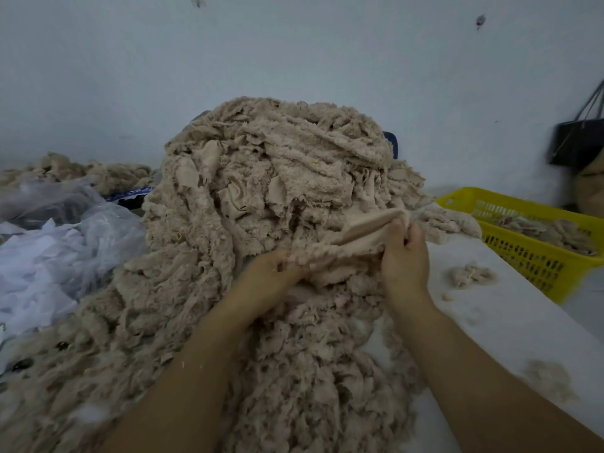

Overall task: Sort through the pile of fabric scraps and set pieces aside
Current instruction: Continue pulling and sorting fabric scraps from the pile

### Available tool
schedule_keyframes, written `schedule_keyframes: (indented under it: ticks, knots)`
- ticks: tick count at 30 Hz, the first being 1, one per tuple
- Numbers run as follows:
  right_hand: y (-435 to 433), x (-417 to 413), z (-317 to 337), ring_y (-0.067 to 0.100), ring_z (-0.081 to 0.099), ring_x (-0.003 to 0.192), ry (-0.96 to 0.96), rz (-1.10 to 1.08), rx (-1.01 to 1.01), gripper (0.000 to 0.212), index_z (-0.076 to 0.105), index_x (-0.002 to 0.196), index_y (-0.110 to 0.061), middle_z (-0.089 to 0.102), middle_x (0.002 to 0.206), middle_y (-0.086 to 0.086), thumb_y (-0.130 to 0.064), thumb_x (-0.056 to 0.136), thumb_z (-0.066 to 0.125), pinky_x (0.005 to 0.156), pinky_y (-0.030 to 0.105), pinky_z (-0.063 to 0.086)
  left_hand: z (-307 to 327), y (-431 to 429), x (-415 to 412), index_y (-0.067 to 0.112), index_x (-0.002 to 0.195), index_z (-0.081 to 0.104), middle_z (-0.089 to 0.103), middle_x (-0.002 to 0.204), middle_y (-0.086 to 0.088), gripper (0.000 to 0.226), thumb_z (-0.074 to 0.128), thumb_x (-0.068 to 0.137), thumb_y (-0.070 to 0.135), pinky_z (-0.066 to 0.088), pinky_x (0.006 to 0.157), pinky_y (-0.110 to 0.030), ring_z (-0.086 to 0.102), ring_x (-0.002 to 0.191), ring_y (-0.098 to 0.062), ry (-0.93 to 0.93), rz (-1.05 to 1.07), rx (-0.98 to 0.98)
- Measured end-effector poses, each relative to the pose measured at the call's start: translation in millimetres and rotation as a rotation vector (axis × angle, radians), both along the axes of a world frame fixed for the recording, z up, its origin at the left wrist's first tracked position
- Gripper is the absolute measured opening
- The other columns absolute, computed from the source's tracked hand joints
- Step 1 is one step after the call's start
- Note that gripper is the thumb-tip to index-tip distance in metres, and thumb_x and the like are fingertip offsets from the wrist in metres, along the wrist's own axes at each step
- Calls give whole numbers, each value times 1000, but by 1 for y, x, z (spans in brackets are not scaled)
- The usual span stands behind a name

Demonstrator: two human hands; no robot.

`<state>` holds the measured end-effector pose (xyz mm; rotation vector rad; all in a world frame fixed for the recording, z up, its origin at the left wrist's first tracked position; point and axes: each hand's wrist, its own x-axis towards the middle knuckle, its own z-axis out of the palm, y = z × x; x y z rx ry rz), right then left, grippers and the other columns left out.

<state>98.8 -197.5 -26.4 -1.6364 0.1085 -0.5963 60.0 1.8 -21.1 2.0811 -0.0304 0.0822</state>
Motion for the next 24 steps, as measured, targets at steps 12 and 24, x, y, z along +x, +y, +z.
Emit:
schedule_keyframes:
  ticks: [12, 24]
  knots:
    - [10, -7, 0, 6, 59, 88, -54, 219, -178, 34, 61, 118, -21, 67, 105, -16, -46, 102, 44, 72, 16, 41, 9, -10, -2, 13, 112, 70, 76, 105, -8, 30, 42, 101, 10, 58, 63, -26, 74, 85, -19, -50, 57, -707]
    - [-6, 1, 17, 8, 70, 73, -200, 197, 525, 30, 67, 93, -28, 72, 85, -9, -49, 100, 47, 62, 27, 56, -11, -15, -2, 65, 127, 42, 48, 137, 32, 39, 56, 98, 44, 44, 89, -9, 47, 123, 13, -154, -224, -146]
